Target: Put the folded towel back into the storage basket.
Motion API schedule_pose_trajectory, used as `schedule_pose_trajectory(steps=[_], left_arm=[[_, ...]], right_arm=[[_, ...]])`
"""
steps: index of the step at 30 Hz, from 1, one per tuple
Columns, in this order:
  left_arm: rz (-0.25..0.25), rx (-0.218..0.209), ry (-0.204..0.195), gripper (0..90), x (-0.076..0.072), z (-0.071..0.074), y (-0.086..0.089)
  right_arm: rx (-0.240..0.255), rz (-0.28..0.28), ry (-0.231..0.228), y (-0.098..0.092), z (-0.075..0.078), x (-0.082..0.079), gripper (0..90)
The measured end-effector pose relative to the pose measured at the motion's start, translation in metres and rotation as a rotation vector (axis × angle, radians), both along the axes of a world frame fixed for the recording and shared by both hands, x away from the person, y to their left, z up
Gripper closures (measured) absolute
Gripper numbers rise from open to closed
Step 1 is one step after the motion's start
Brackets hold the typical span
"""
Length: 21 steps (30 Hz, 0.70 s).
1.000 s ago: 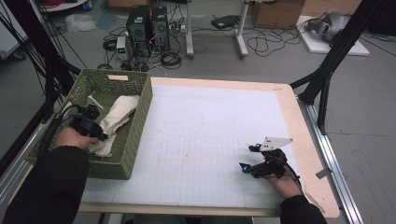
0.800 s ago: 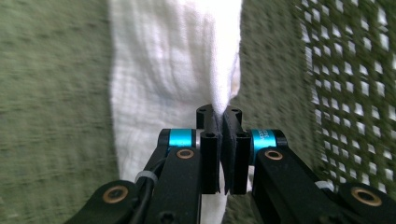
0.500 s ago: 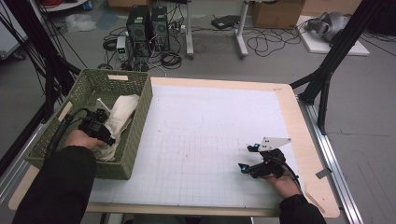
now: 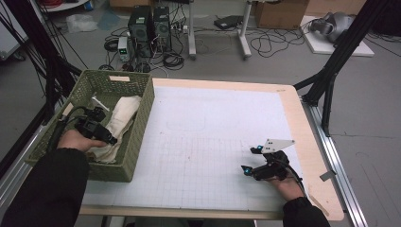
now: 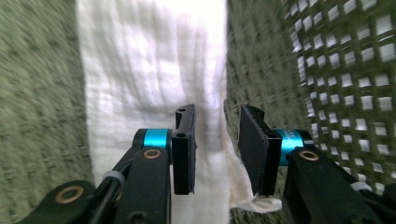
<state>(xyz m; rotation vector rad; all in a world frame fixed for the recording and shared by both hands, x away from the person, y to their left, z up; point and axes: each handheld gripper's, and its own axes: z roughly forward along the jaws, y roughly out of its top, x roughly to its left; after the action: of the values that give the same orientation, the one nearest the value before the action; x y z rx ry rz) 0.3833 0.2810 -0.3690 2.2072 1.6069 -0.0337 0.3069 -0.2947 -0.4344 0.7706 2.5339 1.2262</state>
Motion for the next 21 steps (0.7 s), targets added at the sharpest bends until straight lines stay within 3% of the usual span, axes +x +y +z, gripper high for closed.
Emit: schedule_pose_trajectory(steps=[2,6,9,13,14,17,19,21], left_arm=[[0.012,-0.030,-0.030,66.1,-0.001,0.004,0.003],[0.029,0.020,-0.041,73.7,0.000,0.000,0.003],[0.002,0.040,0.022,85.6,0.001,-0.010,0.002],[-0.049,0.075,0.108,86.1,0.003,-0.030,-0.005],[-0.053,0.081,0.108,85.8,0.003,-0.033,-0.007],[-0.060,0.086,0.089,85.1,0.003,-0.031,-0.007],[-0.060,0.096,0.047,82.1,0.001,-0.026,-0.006],[-0.070,0.065,-0.004,79.4,0.000,-0.018,-0.004]], right_arm=[[-0.002,-0.001,0.002,0.000,0.000,0.000,18.4],[-0.002,0.004,-0.006,0.001,0.000,0.000,18.4],[0.003,0.005,-0.002,0.001,0.000,0.000,18.4],[0.006,0.002,0.001,0.001,0.000,0.000,18.4],[0.004,0.003,0.003,0.001,0.000,0.000,18.4],[0.002,0.007,-0.007,0.001,0.000,0.000,18.4],[0.006,0.002,-0.003,0.000,0.001,0.000,18.4],[0.010,0.000,0.000,0.000,0.001,-0.001,18.4]])
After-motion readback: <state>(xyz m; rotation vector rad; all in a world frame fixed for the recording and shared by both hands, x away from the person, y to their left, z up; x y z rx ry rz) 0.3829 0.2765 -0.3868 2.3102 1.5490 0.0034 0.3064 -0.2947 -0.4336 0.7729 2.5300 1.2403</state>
